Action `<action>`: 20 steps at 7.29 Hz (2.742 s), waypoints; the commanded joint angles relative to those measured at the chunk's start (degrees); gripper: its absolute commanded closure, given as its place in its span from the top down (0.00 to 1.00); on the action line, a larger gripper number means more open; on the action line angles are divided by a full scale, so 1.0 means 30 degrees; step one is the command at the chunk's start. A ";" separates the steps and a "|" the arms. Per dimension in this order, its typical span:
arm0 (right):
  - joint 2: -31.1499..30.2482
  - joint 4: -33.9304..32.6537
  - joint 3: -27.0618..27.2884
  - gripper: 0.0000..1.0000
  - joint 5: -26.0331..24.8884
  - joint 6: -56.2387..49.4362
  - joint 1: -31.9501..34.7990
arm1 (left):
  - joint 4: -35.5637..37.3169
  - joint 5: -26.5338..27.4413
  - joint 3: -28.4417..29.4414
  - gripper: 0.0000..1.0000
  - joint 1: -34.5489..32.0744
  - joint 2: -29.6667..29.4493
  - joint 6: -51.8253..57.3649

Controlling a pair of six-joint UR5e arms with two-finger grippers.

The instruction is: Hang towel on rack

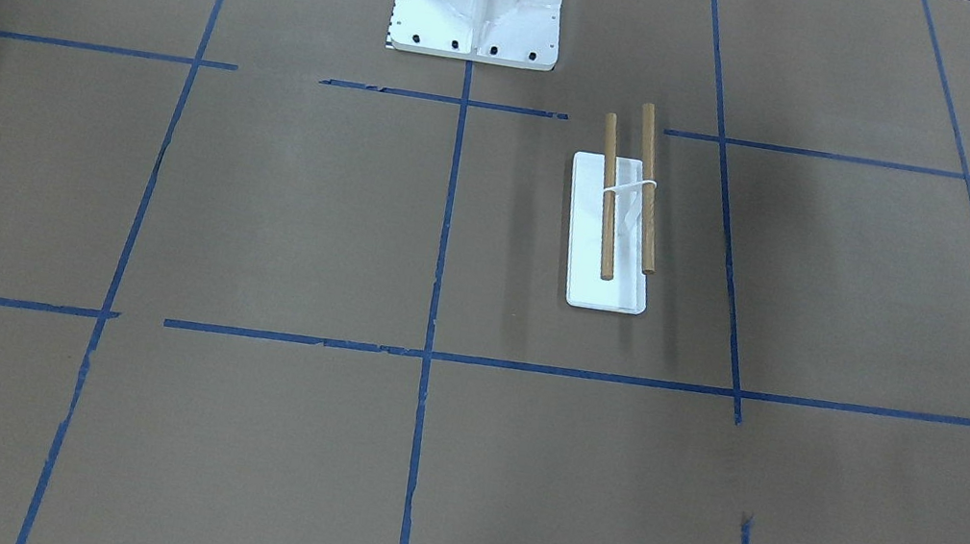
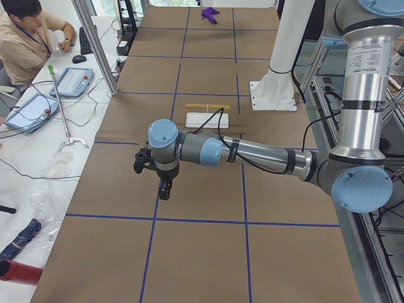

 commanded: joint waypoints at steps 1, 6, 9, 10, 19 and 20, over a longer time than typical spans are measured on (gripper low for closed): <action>-0.0401 -0.0057 0.0334 1.00 -0.0064 -0.0116 0.0212 | 0.0717 0.0129 -0.0432 1.00 -0.0536 -0.0201 0.0122; -0.1804 0.0206 0.0538 1.00 0.0053 0.0031 0.0183 | 0.2892 -0.0286 -0.1756 1.00 0.0540 0.0123 -0.0053; -0.3346 0.0175 0.0952 1.00 -0.0120 0.0149 0.0096 | 0.2921 -0.2911 -0.1810 1.00 0.0427 0.0152 -0.0053; -0.3360 0.0409 -0.0472 0.96 -0.0819 0.0060 0.0095 | 0.2921 -0.3039 -0.1813 1.00 0.0426 0.0152 -0.0053; -0.3417 0.9696 -0.7633 0.82 -0.1588 0.8495 -0.1018 | 0.2892 -0.4066 -0.1842 1.00 0.0368 0.0269 -0.0140; -0.3390 0.9699 -0.7664 0.82 -0.1588 0.8613 -0.1250 | 0.2892 -0.4066 -0.1784 1.00 0.0397 0.0211 -0.0141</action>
